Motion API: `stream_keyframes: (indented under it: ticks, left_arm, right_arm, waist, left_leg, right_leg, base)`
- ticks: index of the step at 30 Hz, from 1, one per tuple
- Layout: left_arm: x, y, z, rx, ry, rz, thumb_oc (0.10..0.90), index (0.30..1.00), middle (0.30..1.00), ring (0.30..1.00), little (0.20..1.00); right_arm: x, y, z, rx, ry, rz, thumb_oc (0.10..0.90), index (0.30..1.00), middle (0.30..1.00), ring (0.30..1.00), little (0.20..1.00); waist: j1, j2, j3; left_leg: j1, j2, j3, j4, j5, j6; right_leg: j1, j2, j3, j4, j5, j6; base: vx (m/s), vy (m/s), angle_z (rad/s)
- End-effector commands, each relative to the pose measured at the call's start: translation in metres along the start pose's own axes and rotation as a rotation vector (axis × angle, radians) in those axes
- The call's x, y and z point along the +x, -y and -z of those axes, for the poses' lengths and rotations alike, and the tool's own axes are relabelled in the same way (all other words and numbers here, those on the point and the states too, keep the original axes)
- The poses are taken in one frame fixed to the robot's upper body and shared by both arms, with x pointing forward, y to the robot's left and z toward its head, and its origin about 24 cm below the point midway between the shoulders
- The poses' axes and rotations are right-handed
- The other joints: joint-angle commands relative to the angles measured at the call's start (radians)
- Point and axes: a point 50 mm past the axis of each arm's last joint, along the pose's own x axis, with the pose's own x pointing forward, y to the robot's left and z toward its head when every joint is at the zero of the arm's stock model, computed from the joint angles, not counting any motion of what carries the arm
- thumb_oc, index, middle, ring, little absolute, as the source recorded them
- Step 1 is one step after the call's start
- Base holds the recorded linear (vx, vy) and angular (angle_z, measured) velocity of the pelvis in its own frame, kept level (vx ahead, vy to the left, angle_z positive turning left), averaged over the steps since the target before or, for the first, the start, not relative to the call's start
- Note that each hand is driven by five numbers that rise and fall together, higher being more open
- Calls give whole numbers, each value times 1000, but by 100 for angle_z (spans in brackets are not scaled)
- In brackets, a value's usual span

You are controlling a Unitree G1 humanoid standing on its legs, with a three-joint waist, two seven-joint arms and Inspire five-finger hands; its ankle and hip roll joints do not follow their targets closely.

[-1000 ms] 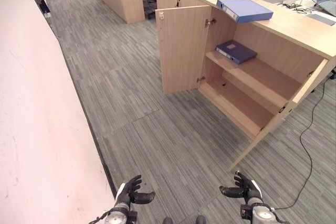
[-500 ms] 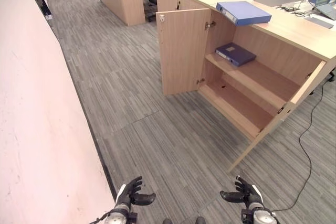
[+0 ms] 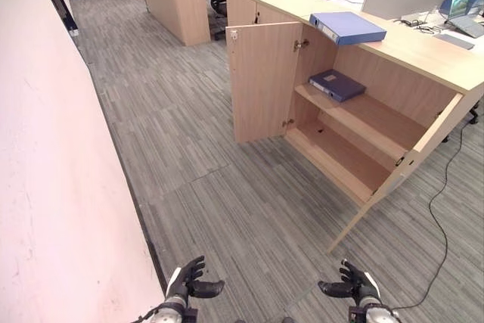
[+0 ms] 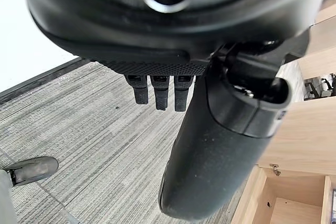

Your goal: Put the empty folder in the office cabinet

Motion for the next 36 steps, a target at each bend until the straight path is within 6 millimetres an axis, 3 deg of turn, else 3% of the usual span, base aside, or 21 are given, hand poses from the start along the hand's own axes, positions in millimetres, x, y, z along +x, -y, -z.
stream_keyframes:
  ticks: [1,10,13,15,16,19,21,25,28,29,31,35,36]
  left_arm:
    - [12,-7,-43,8,161,-4,800,900,900,900,900]
    - [13,-10,-42,-2,148,-14,800,900,900,900,900]
    - [15,-10,-52,-17,184,-12,800,900,900,900,900]
    - [16,-8,-58,-32,201,-10,800,900,900,900,900]
    - [16,-6,-58,-32,200,-4,800,900,900,900,900]
    - [17,-3,-56,-22,190,3,800,900,900,900,900]
    - [17,-2,-54,-9,180,1,800,900,900,900,900]
    - [17,-5,-54,-37,176,-31,800,900,900,900,900]
    - [17,-6,-53,-52,171,-44,800,900,900,900,900]
    - [17,-9,-49,-66,158,-59,800,900,900,900,900]
    - [15,-12,-42,-75,137,-71,800,900,900,900,900]
    - [11,-21,-30,-81,106,-95,800,900,900,900,900]
    - [10,-23,-26,-72,96,-99,800,900,900,900,900]
  right_arm:
    - [10,14,-40,-9,150,29,800,900,900,900,900]
    - [9,15,-39,-8,146,22,800,900,900,900,900]
    - [10,17,-47,10,178,27,800,900,900,900,900]
    - [11,21,-51,13,188,42,800,900,900,900,900]
    - [11,23,-50,14,181,49,800,900,900,900,900]
    - [10,25,-46,16,168,56,800,900,900,900,900]
    - [10,26,-46,9,161,63,800,900,900,900,900]
    - [12,27,-49,-6,160,75,800,900,900,900,900]
    - [13,27,-51,-12,165,76,800,900,900,900,900]
    - [14,25,-56,-24,174,71,800,900,900,900,900]
    - [15,21,-55,-37,166,57,800,900,900,900,900]
    - [15,6,-51,-56,155,-6,800,900,900,900,900]
    - [15,4,-46,-63,132,-13,800,900,900,900,900]
  waist:
    - [-9,-4,22]
    - [-11,-1,38]
    - [-6,-15,84]
    - [0,-27,111]
    - [0,-28,113]
    - [12,-35,110]
    - [36,-22,111]
    - [73,-18,116]
    - [86,-20,115]
    - [114,-14,105]
    - [145,-18,91]
    - [200,-36,46]
    - [215,-49,35]
  left_leg:
    - [66,102,11,-2,-80,-88]
    - [52,128,3,29,-73,-100]
    - [-84,143,-6,234,-61,-133]
    - [-203,169,2,419,30,-149]
    - [-242,192,21,422,53,-144]
    - [-308,229,65,382,54,-132]
    - [-348,257,55,249,121,-143]
    - [-439,288,38,88,150,-160]
    - [-458,299,55,61,161,-165]
    - [-496,330,60,49,184,-178]
    - [-520,341,50,63,212,-194]
    - [-542,319,-17,130,261,-202]
    - [-540,278,-41,189,258,-189]
  right_leg:
    - [49,-66,43,25,-150,110]
    - [29,-48,57,59,-174,90]
    - [15,-45,54,85,-192,65]
    - [19,-45,45,111,-212,43]
    - [29,-46,40,112,-225,44]
    - [56,-59,34,113,-250,49]
    - [88,-59,41,127,-285,66]
    - [164,-72,87,140,-369,82]
    - [199,-80,106,140,-396,88]
    - [250,-95,138,130,-428,100]
    - [296,-119,164,129,-459,112]
    - [316,-180,214,169,-457,152]
    - [294,-216,217,207,-354,186]
  base:
    - [6,-49,3]
    - [2,-69,4]
    - [-86,-123,7]
    - [28,-119,18]
    - [88,-60,24]
    - [232,32,36]
    - [394,104,24]
    - [334,81,-8]
    - [342,115,-39]
    - [564,218,-31]
    - [667,277,-17]
    - [634,312,-42]
    - [607,340,-23]
